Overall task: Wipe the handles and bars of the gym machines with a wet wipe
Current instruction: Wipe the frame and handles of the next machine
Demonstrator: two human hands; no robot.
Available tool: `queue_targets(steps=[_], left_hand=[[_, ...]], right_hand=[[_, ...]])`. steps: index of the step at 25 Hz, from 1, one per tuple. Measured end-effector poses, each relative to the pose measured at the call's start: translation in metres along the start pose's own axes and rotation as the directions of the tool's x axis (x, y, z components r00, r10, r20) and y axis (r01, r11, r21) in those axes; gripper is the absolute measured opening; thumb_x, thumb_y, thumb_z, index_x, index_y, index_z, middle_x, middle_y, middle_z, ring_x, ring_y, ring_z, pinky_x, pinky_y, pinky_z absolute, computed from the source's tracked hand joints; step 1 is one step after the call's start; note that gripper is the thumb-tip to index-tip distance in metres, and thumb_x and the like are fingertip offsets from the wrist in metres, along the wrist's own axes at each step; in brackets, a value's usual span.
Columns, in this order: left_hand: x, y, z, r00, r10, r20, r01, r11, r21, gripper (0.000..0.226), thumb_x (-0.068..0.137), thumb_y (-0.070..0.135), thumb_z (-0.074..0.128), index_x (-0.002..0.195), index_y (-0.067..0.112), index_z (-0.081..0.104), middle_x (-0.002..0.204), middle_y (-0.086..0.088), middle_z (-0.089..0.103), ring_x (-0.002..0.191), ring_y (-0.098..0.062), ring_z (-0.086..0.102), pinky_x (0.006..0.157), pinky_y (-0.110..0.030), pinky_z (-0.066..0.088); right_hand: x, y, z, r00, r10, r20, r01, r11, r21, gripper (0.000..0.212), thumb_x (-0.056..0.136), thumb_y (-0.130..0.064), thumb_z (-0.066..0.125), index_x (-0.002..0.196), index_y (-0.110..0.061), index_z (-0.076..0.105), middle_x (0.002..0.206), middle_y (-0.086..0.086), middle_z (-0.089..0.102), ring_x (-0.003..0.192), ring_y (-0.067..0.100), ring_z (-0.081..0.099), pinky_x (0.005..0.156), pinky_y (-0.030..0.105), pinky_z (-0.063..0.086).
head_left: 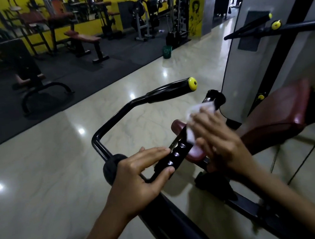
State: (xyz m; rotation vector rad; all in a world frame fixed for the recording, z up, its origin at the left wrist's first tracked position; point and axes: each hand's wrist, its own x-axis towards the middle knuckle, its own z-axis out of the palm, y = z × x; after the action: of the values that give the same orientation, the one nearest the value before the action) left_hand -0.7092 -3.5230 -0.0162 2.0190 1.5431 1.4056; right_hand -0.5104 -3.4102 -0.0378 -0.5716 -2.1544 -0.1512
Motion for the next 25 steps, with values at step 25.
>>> queue_targets(steps=[25], left_hand=[[0.008, -0.006, -0.003, 0.986, 0.151, 0.077, -0.148, 0.988, -0.041, 0.038, 0.076, 0.026, 0.069, 0.111, 0.012, 0.065, 0.114, 0.009, 0.065, 0.106, -0.001, 0.061, 0.09, -0.017, 0.048]], right_hand=[[0.032, 0.0, -0.018, 0.998, 0.062, -0.026, -0.065, 0.985, -0.159, 0.029, 0.09, -0.021, 0.057, 0.107, -0.001, 0.067, 0.116, 0.015, 0.064, 0.116, 0.028, 0.056, 0.102, 0.043, 0.042]])
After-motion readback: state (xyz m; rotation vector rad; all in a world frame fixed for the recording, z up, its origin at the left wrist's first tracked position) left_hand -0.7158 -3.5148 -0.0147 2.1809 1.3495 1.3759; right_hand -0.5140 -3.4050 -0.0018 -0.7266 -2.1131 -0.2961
